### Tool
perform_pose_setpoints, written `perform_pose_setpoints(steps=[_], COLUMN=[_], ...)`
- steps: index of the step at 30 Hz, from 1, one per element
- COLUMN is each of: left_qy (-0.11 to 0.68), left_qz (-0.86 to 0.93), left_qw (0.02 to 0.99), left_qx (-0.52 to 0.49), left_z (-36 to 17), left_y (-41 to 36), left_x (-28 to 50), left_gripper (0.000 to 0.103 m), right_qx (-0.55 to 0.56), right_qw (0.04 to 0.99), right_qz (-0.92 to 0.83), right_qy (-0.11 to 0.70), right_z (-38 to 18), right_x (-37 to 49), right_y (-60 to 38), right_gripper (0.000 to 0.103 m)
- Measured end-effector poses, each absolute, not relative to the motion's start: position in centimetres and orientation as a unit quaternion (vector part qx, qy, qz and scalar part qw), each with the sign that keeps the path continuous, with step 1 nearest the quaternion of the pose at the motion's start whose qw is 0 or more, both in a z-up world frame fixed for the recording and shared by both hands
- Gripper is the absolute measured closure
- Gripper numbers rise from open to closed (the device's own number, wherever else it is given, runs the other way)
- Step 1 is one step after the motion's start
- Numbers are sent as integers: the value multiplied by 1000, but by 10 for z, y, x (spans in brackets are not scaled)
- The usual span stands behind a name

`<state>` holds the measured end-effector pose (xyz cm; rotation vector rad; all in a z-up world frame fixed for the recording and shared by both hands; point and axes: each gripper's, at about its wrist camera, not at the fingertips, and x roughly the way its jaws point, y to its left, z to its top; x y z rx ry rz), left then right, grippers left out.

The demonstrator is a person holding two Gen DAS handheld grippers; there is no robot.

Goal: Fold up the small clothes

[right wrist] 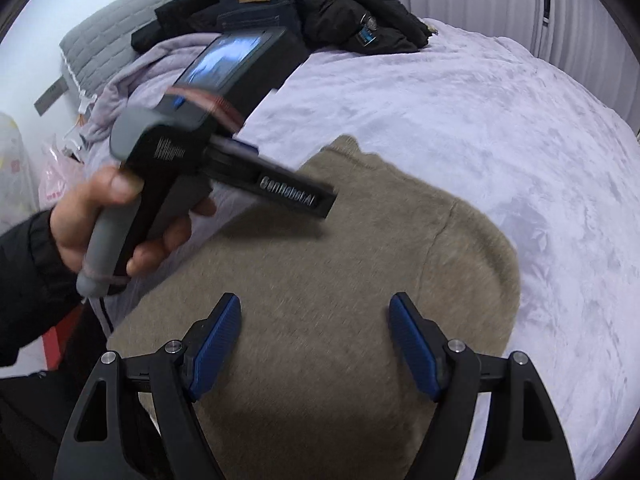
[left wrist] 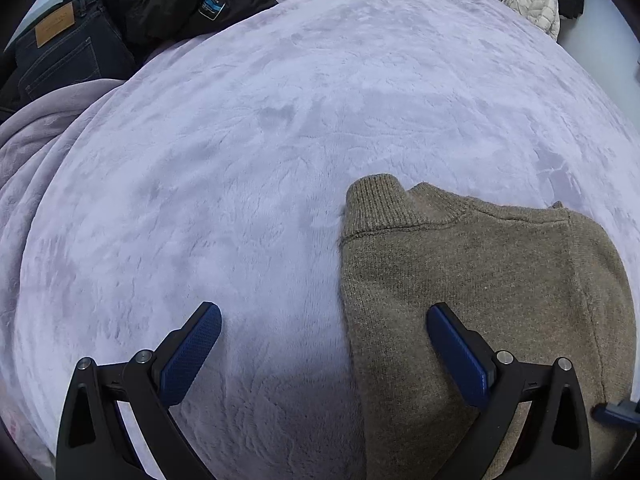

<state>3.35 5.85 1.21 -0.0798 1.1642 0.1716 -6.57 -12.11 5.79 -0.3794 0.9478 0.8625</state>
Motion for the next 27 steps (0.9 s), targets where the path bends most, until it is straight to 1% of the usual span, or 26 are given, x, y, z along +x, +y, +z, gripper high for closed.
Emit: perform_pose_setpoints(steps=[2,4,7,11,15,17,19,23,27], left_qy=[549,549,543,511,498,503,515,524,523], left_qz=[80,79,82,74,47,46,57,58,72], left_qw=[831,831,835,856,866,863,855,850,849], left_qx=[-33,-31,-27,-11,-9,5,20,0,-12], left_z=[13,15,26,56,72,69,59,44,54], left_y=[57,58,57,46,32,24,20,31,35], left_x=[34,33,26,-13,-64,-86,-102,-120,-132], left_gripper=[0,0,0,0,0,0,0,0,0], right_qx=[-184,-164,-185,-235,-222,-213,-206,-190,-167], right_qw=[800,802,810,811,812,810,804,801,804], right_qz=[391,390,380,361,382,397,399,380,387], right_qy=[416,422,407,396,381,376,390,422,420], right_z=[58,59,56,57,76,77,67,38,47], right_x=[-88,-102,-126,-147,-162,-168,-168,-164,-167], right_y=[-132,-148,-163,-169,-170,-170,-166,-176,-189], right_gripper=[23,23,23,23,23,23,23,23,23])
